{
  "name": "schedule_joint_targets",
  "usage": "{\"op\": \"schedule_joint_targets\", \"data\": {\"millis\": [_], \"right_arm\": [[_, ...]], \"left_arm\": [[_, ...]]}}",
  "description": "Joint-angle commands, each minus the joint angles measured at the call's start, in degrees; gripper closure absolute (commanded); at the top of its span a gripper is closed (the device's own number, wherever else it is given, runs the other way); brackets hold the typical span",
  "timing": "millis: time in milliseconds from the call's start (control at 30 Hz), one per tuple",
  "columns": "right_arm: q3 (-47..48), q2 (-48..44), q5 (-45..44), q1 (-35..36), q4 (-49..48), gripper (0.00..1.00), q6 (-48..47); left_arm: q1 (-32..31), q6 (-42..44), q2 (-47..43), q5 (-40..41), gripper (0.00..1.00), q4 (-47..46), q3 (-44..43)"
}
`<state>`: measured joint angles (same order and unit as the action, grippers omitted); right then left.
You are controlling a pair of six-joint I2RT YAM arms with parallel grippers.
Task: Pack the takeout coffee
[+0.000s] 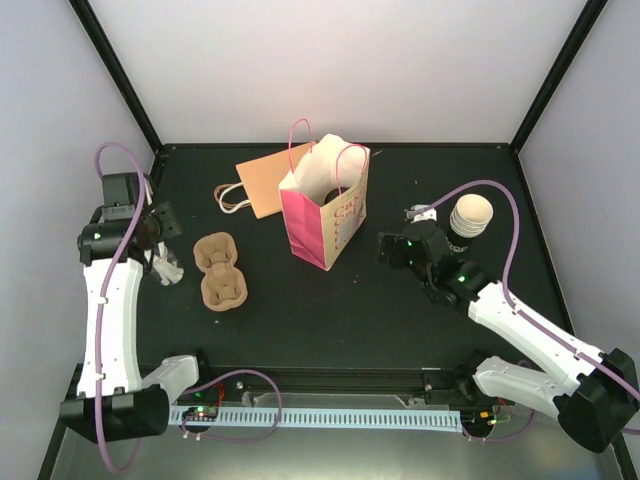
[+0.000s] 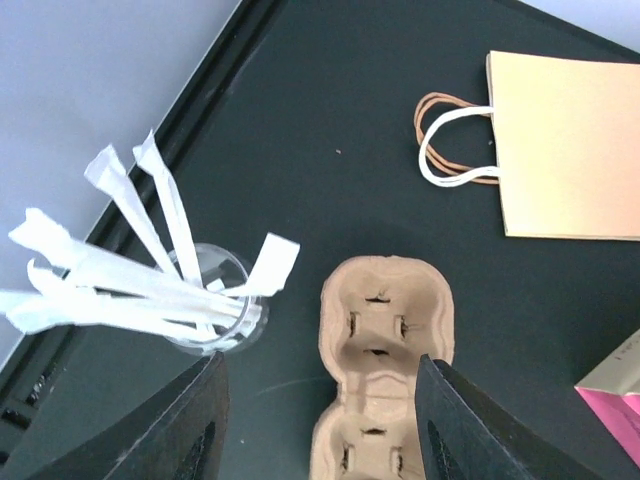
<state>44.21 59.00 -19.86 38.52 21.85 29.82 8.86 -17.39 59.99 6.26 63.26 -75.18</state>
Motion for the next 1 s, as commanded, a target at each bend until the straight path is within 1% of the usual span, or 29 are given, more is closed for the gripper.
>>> {"op": "schedule_joint_targets", "data": {"millis": [0, 167, 267, 367, 467, 600, 667, 767, 900, 933, 967], "right_arm": [[-0.5, -0.9, 0.9, -0.4, -1.4, 0.0, -0.7], [-0.5, -0.5, 1.1, -0.3, -1.6, 0.0, -0.8], [-0.4, 0.2, 1.4, -0.3, -1.9, 0.0, -0.8], [-0.3, 1.0, 1.7, -0.3, -1.8, 0.0, -0.9], [-0.2, 1.4, 1.8, -0.3, -2.0, 0.0, -0.9], [0.0, 1.6, 1.8, -0.3, -2.1, 0.0, -1.1], [0.0, 1.5, 1.6, -0.3, -2.0, 0.0, -1.2], [0.0, 1.9, 1.6, -0.3, -2.0, 0.0, -1.1], [0.0, 2.3, 1.7, -0.3, -2.1, 0.0, -1.1], [0.0, 2.4, 1.7, -0.3, -2.1, 0.0, -1.2], [0.1, 2.5, 1.9, -0.3, -2.1, 0.0, -1.2]], "left_arm": [[0.4, 4.3, 1.6, 3.3, 0.46, -4.4, 0.4], [0.4, 7.5, 3.6, 8.0, 0.44, -7.7, 3.1], [0.4, 9.7, 5.2, 8.2, 0.43, -9.3, 3.5], [0.4, 10.3, 7.4, 8.7, 0.44, -9.4, 3.1], [0.4, 10.0, 9.5, 7.5, 0.45, -9.3, 2.3], [0.4, 9.6, 12.9, 6.7, 0.49, -8.7, 1.2], [0.3, 9.2, 15.1, 7.1, 0.54, -7.8, 0.4], [0.3, 8.7, 16.2, 8.6, 0.67, -7.0, -0.2], [0.3, 8.0, 16.0, 11.9, 0.93, -5.9, -1.0], [0.3, 7.7, 15.8, 12.7, 0.96, -5.5, -1.3], [0.3, 7.4, 15.6, 13.5, 0.97, -5.1, -1.7]]}}
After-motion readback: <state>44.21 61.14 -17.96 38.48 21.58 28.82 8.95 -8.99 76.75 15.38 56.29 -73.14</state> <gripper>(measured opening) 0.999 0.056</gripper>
